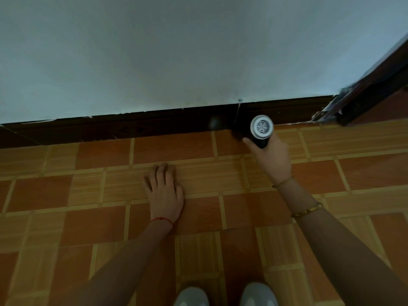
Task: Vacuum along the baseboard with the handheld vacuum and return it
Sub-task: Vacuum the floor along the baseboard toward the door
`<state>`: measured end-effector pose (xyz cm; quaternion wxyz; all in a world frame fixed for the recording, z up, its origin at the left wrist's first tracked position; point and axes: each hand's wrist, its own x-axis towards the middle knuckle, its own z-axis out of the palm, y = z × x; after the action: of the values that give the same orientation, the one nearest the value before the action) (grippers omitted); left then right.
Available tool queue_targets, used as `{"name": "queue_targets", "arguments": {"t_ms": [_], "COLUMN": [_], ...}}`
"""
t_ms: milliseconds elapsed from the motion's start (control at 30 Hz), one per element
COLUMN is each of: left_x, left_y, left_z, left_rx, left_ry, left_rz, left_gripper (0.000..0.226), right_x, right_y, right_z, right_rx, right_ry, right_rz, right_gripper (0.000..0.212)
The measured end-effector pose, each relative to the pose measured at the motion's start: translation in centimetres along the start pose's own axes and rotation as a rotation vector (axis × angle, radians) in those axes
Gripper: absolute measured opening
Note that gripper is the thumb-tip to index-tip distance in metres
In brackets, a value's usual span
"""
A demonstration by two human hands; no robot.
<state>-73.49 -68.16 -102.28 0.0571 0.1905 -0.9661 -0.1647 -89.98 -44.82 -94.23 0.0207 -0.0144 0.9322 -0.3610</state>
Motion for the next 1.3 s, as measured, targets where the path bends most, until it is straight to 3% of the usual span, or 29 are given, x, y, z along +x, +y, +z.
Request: {"name": "queue_targets", "arguments": {"t_ms": [167, 333, 500, 733, 867, 1100, 1300], "left_x": [-0.5, -0.6, -0.7, -0.8, -0.9, -0.9, -0.9], "left_y": [3.9, 8.3, 9.5, 9.6, 9.5, 9.6, 9.6], "left_z": [1.9, 3.4, 4.1, 4.0, 3.9, 3.9, 3.8], "left_rx": [-0.018, -0.009, 0.025, 0.037, 0.041, 0.029, 0.032], "left_ry": [-0.082, -0.17, -0.163, -0.159, -0.155, -0.162, -0.164], "left_rz": [0.197, 0.303, 0.3, 0.298, 0.311, 0.306, 0.311], "left_gripper": [0.054, 0.055, 0.053, 0.055, 0.054, 0.055, 0.056], "right_x": [-0.2, -0.9, -2.0, -4.4, -5.8, -6.9, -7.6], "right_y": [2.2, 2.7, 5.2, 4.9, 5.0, 5.1, 5.4], "right_z": [-3.1, -5.4, -7.8, -11.8, -12.3, -14.1, -13.3], "right_rx": [-0.035, 0.102, -0.135, -0.051, -0.243, -0.173, -0.301], "right_ry": [0.091, -0.205, -0.015, -0.359, -0.174, -0.418, -0.278], "right_rz": [0.067, 0.075, 0.135, 0.209, 0.174, 0.258, 0.176], "right_gripper": [0.072, 0.042, 0.062, 0.048, 0.06, 0.036, 0.048]}}
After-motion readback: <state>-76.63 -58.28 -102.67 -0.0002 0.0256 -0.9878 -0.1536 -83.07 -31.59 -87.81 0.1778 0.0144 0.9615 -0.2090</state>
